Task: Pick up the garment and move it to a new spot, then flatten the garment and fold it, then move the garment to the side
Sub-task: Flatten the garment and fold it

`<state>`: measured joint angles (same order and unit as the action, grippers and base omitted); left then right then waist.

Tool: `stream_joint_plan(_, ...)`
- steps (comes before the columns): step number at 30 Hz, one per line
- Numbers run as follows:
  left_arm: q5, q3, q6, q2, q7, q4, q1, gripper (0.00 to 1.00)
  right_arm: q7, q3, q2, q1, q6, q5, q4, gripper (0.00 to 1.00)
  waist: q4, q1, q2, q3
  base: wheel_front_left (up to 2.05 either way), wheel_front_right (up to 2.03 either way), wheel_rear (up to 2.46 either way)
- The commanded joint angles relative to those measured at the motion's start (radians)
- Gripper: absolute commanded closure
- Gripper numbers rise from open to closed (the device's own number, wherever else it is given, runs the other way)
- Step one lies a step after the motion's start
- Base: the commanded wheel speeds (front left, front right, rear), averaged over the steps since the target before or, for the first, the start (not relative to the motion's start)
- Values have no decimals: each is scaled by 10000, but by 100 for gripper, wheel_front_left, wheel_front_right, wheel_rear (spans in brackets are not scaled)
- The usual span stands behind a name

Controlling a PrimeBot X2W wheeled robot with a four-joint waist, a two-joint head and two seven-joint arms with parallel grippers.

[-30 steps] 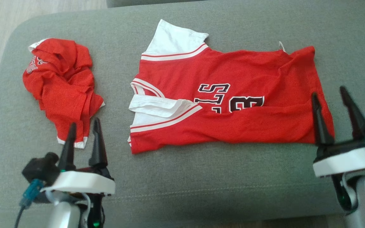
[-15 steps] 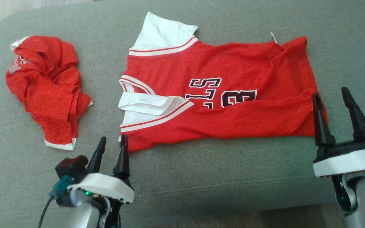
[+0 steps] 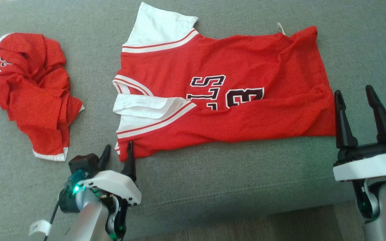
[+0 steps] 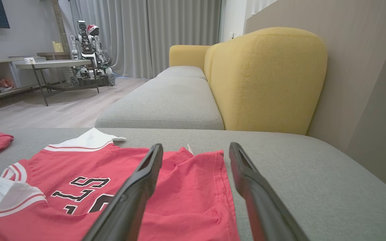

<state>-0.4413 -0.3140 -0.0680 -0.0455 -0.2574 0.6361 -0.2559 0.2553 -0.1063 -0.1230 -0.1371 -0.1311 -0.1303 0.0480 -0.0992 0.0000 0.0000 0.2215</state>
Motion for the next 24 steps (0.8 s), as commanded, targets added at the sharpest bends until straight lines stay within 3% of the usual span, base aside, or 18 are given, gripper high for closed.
stream_joint_plan(1,-28,185,-74,-47,-43,57,-296,0,64,132,21,-262,4,78,-361,0,-23,0,0,8,0,0,0)
stream_joint_plan(8,110,-148,-167,-47,11,1145,-672,0,64,87,58,-288,4,125,-351,0,-50,0,0,28,0,0,0)
stream_joint_plan(9,86,-227,-114,-47,69,1272,-722,57,64,73,61,-291,4,135,-347,0,-41,0,0,27,0,0,0)
stream_joint_plan(10,77,-312,-58,-47,108,1373,-776,100,64,53,65,-290,4,146,-341,0,-28,0,0,25,0,0,0)
stream_joint_plan(15,72,-454,56,-47,75,1486,-952,100,64,-40,150,-287,4,146,-156,0,50,0,0,-3,0,0,0)
stream_joint_plan(18,74,-214,-96,-66,-9,1176,-1009,100,64,21,316,-259,4,-142,306,0,133,0,0,-52,0,0,0)
stream_joint_plan(24,451,475,-404,-204,-39,-352,-662,100,-78,-79,570,-426,4,-534,1925,0,337,0,0,-109,0,0,0)
